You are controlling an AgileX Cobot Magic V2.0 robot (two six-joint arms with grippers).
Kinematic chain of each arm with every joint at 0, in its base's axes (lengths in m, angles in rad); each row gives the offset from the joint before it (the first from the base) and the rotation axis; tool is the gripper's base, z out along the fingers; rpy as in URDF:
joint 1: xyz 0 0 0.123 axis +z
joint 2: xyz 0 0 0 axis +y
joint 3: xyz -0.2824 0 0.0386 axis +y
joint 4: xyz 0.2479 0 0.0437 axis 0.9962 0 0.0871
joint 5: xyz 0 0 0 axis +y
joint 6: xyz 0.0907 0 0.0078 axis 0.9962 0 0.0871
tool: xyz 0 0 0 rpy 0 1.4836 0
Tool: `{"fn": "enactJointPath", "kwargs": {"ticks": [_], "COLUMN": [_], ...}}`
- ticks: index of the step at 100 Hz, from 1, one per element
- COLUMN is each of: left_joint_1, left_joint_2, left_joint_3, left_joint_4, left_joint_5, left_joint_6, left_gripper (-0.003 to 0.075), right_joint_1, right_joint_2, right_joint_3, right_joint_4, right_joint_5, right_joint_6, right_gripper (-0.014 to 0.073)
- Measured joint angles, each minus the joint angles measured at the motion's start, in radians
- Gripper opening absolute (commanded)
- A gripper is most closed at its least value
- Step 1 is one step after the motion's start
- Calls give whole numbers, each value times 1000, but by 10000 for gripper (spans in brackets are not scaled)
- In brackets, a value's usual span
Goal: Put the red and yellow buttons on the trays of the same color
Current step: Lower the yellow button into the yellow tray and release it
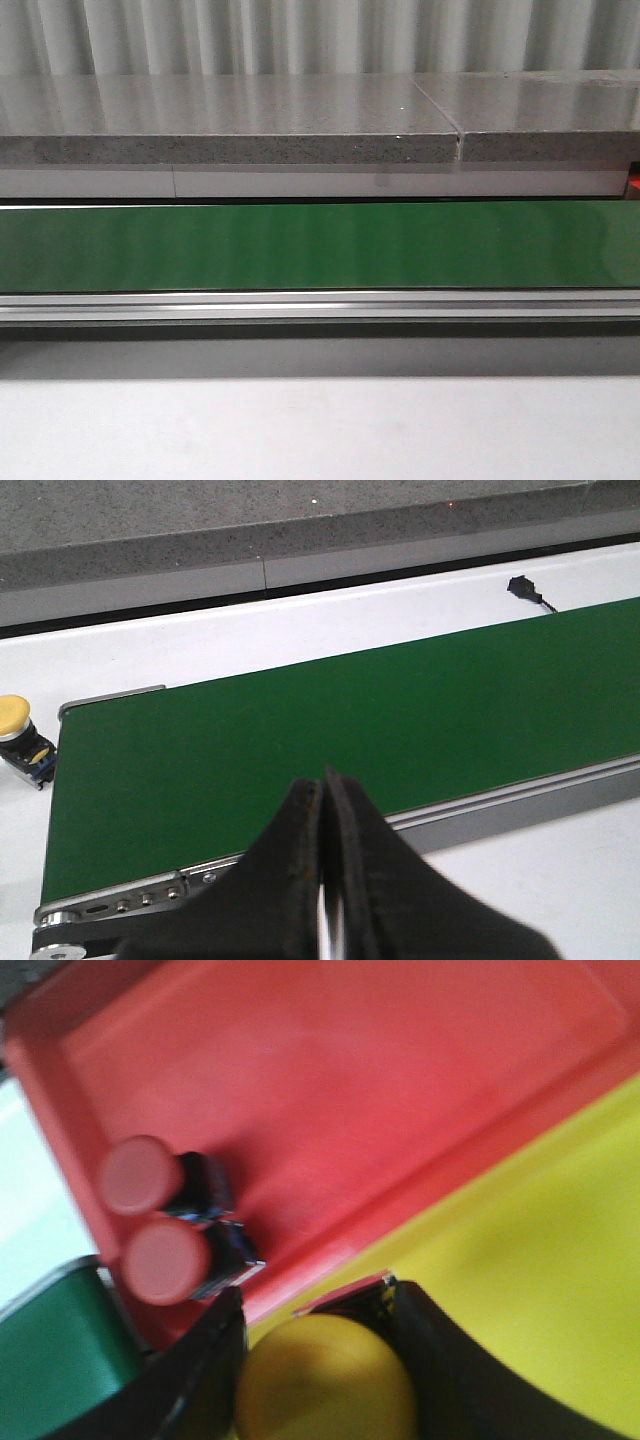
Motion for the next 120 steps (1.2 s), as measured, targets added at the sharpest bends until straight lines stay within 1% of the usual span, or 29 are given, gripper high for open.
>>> {"fn": "enactJointPath", "kwargs": {"ticks": [22,56,65,70,75,85,92,97,120], "left_joint_1": [0,0,0,0,0,0,0,0,0], "left_joint_2": [0,0,0,0,0,0,0,0,0], "left_joint_3": [0,0,0,0,0,0,0,0,0], "left_joint_4": [0,0,0,0,0,0,0,0,0], "left_joint_5": [0,0,0,0,0,0,0,0,0], "left_joint_6": [0,0,0,0,0,0,0,0,0], "left_gripper": [-20,-20,-20,-20,-20,-20,-20,-20,-20], "right_joint_1": [-13,-13,-13,-13,-13,-13,-13,-13,-13], "right_joint_2": [13,153,182,195,202,202,202,202,174], "right_joint_3": [76,88,88,88,88,88,88,88,89], "right_joint_4": [0,23,25,25,25,29,35,41,51], "right_joint_5": [-87,-149,-161,-165,-169,-173,-173,-173,-179], "right_joint_6": [6,6,6,6,6,6,6,6,8], "right_gripper": [146,146,157,193,258,446,534,555,556]}}
